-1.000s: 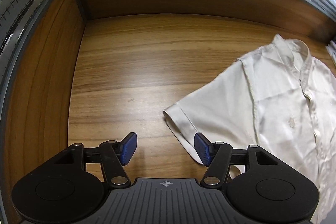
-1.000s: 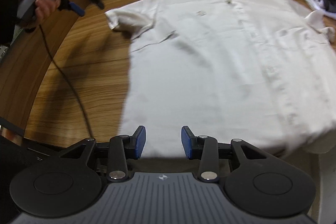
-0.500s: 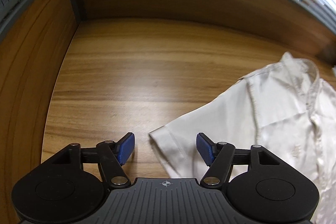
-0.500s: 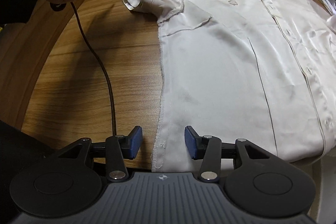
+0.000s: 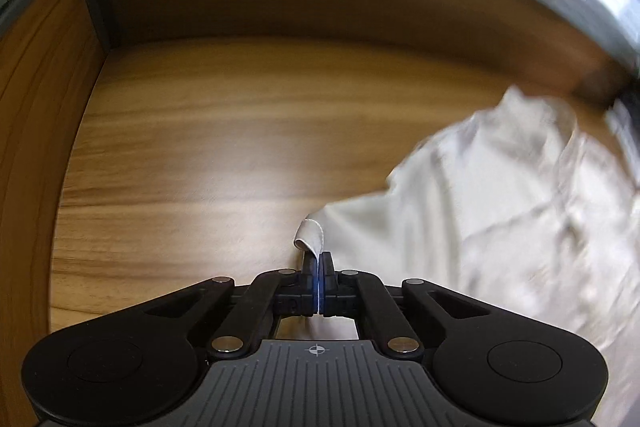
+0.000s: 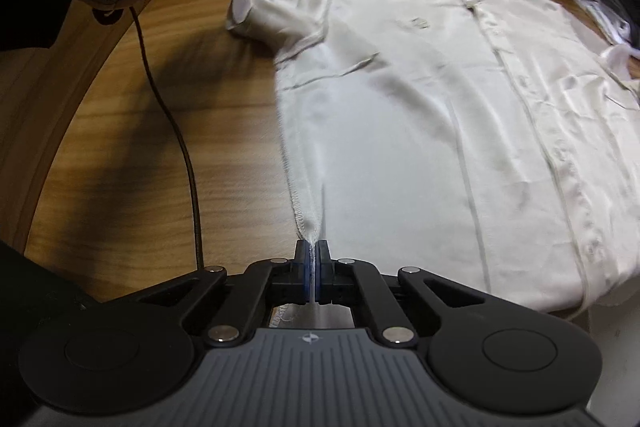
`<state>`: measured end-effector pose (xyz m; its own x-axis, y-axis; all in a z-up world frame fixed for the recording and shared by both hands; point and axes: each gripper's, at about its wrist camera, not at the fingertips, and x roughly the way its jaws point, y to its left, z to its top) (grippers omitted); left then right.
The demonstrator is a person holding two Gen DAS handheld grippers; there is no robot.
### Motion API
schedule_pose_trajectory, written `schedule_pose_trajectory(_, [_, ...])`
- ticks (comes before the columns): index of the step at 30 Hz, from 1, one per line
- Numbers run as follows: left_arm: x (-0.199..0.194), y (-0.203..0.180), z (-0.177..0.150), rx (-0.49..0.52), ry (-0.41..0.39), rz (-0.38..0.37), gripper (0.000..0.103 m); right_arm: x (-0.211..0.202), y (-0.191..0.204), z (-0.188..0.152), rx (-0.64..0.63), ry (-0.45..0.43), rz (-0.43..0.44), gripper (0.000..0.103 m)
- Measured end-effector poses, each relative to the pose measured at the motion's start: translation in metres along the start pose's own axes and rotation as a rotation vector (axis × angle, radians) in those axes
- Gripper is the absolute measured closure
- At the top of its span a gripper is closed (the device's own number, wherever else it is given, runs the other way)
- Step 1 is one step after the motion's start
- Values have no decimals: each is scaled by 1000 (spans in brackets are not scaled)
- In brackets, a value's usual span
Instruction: Fold clothes
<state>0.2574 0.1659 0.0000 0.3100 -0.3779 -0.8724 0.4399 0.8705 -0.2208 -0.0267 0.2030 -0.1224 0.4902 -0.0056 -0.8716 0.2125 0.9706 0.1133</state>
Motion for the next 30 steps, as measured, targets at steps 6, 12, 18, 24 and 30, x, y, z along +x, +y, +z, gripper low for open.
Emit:
schedule_pose_trajectory(6, [-19, -54, 20, -9, -61, -95, 100, -21, -33, 2, 87, -30, -39, 101])
schedule_pose_trajectory(12, [-20, -114, 37, 17, -95, -166, 100, -31, -79, 2, 163, -41, -87, 101])
schedule_pose_trajectory(18, [-7, -174, 46, 64, -93, -198, 100, -34, -131, 0, 223, -35, -100, 101])
schedule_pose_trajectory(24, [20, -233, 44, 128, -65, -166, 100, -28, -170, -2, 274, -13, -85, 101])
schedule_pose_trajectory(30, [50, -267, 39, 194, -28, -112, 100, -15, -187, -2, 303, 2, -79, 96])
